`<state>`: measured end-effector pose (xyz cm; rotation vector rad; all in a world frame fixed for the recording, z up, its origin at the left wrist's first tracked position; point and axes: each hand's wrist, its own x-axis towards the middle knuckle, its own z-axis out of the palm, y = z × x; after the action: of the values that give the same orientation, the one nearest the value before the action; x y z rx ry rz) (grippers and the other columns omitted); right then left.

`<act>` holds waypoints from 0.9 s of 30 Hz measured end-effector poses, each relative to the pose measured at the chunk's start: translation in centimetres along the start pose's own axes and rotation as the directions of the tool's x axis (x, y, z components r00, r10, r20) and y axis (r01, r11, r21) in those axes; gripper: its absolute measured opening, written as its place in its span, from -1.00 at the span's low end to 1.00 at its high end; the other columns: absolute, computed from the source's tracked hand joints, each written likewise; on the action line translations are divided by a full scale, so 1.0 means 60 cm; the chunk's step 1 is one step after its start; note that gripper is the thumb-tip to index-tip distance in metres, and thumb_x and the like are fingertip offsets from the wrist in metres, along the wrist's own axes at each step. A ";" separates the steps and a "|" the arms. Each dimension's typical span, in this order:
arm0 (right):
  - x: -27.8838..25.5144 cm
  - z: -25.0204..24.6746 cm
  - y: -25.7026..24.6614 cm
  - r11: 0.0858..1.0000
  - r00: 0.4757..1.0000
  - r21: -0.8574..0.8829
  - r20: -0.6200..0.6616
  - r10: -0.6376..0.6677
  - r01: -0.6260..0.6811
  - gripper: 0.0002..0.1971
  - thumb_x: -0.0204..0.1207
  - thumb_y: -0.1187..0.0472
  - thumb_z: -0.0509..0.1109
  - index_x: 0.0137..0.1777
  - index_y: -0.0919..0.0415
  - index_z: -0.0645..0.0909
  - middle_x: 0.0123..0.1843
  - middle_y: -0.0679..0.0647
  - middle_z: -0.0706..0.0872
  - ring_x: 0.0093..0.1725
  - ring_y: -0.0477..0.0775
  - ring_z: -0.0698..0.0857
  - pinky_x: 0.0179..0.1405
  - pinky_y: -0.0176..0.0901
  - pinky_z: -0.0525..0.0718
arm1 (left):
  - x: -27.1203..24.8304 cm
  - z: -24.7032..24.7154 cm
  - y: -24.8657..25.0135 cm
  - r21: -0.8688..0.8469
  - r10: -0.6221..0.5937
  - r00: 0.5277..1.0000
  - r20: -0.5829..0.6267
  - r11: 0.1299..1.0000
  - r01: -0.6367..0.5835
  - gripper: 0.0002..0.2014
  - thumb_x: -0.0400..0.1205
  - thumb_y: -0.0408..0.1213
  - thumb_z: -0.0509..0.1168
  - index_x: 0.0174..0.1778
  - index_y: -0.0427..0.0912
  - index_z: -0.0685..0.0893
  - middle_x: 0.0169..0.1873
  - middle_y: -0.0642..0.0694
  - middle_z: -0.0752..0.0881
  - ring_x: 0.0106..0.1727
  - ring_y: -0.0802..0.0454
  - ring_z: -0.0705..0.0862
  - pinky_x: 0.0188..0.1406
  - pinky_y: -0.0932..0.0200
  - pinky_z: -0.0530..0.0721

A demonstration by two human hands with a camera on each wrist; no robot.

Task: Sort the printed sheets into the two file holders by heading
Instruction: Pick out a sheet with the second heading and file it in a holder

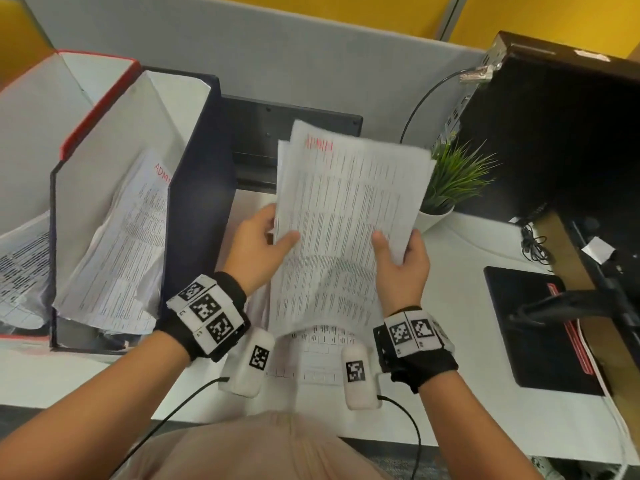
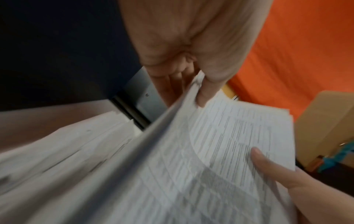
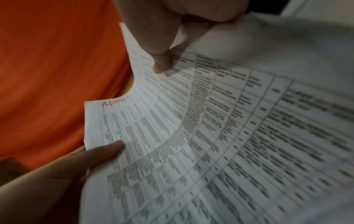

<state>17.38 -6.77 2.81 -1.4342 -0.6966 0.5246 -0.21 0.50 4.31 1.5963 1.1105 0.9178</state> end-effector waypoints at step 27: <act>-0.026 0.030 0.021 0.999 0.981 -0.049 0.196 -0.007 0.017 -0.79 0.52 0.23 0.41 0.10 -0.04 0.58 -0.07 -0.34 0.65 -0.13 -0.55 0.66 -0.27 -0.64 0.62 | -0.017 -0.014 -0.016 -0.073 -0.167 0.977 -0.135 0.985 0.159 -0.66 0.50 -0.29 0.45 0.20 -0.18 0.68 0.08 -0.06 0.76 0.05 0.12 0.73 -0.09 0.36 0.70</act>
<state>15.14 -6.49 1.38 -1.4364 -0.8801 0.6492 -1.53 -0.08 3.58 1.3850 1.2791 0.9565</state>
